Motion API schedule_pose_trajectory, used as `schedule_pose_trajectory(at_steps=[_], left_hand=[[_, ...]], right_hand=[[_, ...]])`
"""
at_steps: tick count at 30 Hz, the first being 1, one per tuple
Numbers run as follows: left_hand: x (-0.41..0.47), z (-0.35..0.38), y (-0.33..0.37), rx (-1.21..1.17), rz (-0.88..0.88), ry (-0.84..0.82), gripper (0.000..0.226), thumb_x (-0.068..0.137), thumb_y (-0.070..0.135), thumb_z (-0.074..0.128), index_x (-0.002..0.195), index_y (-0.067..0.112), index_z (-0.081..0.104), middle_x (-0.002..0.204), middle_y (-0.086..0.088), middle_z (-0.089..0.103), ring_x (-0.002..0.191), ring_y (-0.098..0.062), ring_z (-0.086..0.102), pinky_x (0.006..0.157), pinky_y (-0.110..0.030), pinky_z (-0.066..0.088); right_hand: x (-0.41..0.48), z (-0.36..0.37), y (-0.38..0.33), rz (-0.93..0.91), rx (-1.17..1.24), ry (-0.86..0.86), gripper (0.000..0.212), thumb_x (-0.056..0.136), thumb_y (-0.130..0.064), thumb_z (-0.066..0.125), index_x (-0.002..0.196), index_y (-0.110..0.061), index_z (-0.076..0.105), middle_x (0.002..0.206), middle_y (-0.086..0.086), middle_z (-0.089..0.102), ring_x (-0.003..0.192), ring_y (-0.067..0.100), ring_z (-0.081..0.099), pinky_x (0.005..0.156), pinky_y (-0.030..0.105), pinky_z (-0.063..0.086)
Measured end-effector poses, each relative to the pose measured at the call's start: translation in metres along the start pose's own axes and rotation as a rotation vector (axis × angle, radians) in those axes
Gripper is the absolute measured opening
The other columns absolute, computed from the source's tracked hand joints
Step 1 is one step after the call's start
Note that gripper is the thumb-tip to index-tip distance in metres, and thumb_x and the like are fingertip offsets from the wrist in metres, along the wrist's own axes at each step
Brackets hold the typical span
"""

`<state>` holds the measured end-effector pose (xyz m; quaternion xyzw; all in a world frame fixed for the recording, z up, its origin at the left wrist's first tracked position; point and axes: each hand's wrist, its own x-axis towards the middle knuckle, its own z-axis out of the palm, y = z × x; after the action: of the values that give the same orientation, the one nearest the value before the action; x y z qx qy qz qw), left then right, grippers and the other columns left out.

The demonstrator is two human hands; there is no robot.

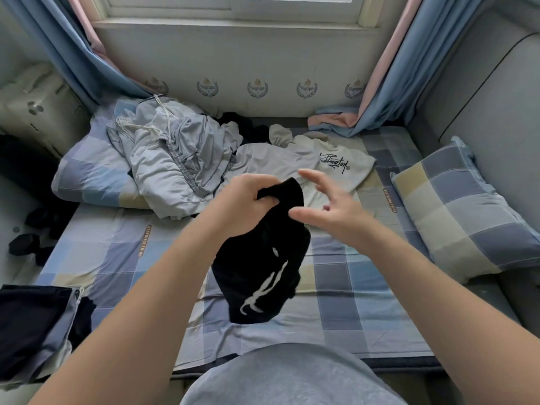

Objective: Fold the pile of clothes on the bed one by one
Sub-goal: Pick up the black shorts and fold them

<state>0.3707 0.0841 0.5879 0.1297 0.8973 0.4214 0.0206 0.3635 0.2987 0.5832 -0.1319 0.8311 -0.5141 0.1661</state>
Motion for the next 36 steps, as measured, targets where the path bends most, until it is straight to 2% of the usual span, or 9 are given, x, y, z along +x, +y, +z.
schedule_pose_trajectory(at_steps=[4, 6, 9, 12, 15, 19, 22, 28, 36], left_hand=[[0.008, -0.009, 0.007, 0.145, 0.069, -0.014, 0.015, 0.087, 0.009, 0.069, 0.092, 0.022, 0.075, 0.081, 0.006, 0.068, 0.079, -0.014, 0.063, 0.076, -0.035, 0.052], [0.008, -0.013, 0.003, 0.19, 0.076, 0.029, 0.015, 0.086, 0.01, 0.072, 0.095, 0.022, 0.075, 0.081, 0.008, 0.067, 0.079, -0.012, 0.06, 0.077, -0.031, 0.05], [0.007, -0.021, -0.012, 0.301, 0.046, 0.134, 0.012, 0.086, 0.011, 0.071, 0.092, 0.022, 0.07, 0.081, 0.005, 0.064, 0.079, -0.018, 0.06, 0.075, -0.038, 0.052], [0.0, -0.029, -0.026, 0.33, 0.039, 0.132, 0.016, 0.087, 0.005, 0.068, 0.095, 0.019, 0.072, 0.086, 0.004, 0.065, 0.085, -0.02, 0.061, 0.076, -0.036, 0.051], [-0.007, -0.03, -0.026, 0.311, 0.108, 0.044, 0.021, 0.087, 0.003, 0.066, 0.096, 0.021, 0.074, 0.086, 0.008, 0.065, 0.084, -0.014, 0.059, 0.077, -0.032, 0.049], [-0.006, -0.028, -0.026, 0.294, 0.096, 0.12, 0.021, 0.084, 0.003, 0.067, 0.095, 0.02, 0.072, 0.086, 0.006, 0.065, 0.081, -0.013, 0.058, 0.076, -0.035, 0.051], [-0.005, -0.029, -0.033, 0.304, 0.048, 0.192, 0.015, 0.085, 0.006, 0.071, 0.095, 0.017, 0.068, 0.089, 0.0, 0.068, 0.082, -0.02, 0.061, 0.077, -0.04, 0.053], [-0.002, -0.027, -0.062, 0.264, -0.157, 0.265, 0.014, 0.086, 0.004, 0.066, 0.092, 0.017, 0.066, 0.091, 0.0, 0.068, 0.085, -0.023, 0.062, 0.076, -0.039, 0.053], [-0.015, -0.029, -0.111, 0.324, -0.587, 0.051, 0.028, 0.086, 0.006, 0.052, 0.093, 0.031, 0.063, 0.106, 0.0, 0.068, 0.092, -0.024, 0.065, 0.079, -0.038, 0.057]], right_hand=[[0.022, 0.021, -0.006, -0.043, -0.111, 0.005, 0.033, 0.088, -0.027, 0.071, 0.117, -0.03, 0.056, 0.106, -0.007, 0.065, 0.096, 0.011, 0.066, 0.085, 0.036, 0.057], [0.032, 0.024, -0.007, -0.082, -0.264, 0.049, 0.012, 0.089, -0.023, 0.066, 0.095, -0.02, 0.056, 0.087, -0.002, 0.065, 0.076, 0.015, 0.063, 0.074, 0.04, 0.055], [0.041, 0.022, -0.006, -0.16, -0.268, 0.13, 0.022, 0.087, -0.013, 0.061, 0.071, -0.01, 0.045, 0.066, -0.001, 0.053, 0.058, 0.014, 0.046, 0.06, 0.037, 0.04], [0.049, 0.019, -0.002, -0.167, -0.213, 0.04, 0.012, 0.09, -0.018, 0.066, 0.085, -0.02, 0.055, 0.109, -0.002, 0.065, 0.094, 0.015, 0.066, 0.08, 0.037, 0.054], [0.053, 0.021, 0.0, -0.151, -0.279, -0.156, 0.051, 0.086, -0.029, 0.077, 0.129, -0.035, 0.051, 0.136, -0.013, 0.053, 0.122, 0.006, 0.053, 0.094, 0.025, 0.047], [0.057, 0.03, 0.003, -0.174, -0.312, -0.153, 0.018, 0.089, -0.019, 0.069, 0.085, -0.034, 0.061, 0.084, -0.007, 0.066, 0.077, 0.011, 0.061, 0.072, 0.026, 0.046], [0.055, 0.029, 0.003, -0.229, -0.35, -0.046, 0.014, 0.092, -0.011, 0.061, 0.083, -0.018, 0.054, 0.066, 0.0, 0.052, 0.056, 0.01, 0.043, 0.056, 0.025, 0.037], [0.054, -0.008, 0.001, -0.327, -0.283, 0.182, 0.012, 0.095, -0.012, 0.063, 0.085, -0.016, 0.056, 0.07, -0.005, 0.057, 0.068, 0.009, 0.053, 0.065, 0.022, 0.042], [0.05, -0.057, 0.05, -0.087, -0.582, 0.255, 0.009, 0.093, -0.013, 0.062, 0.094, -0.02, 0.068, 0.089, 0.002, 0.068, 0.089, 0.026, 0.059, 0.079, 0.038, 0.05]])
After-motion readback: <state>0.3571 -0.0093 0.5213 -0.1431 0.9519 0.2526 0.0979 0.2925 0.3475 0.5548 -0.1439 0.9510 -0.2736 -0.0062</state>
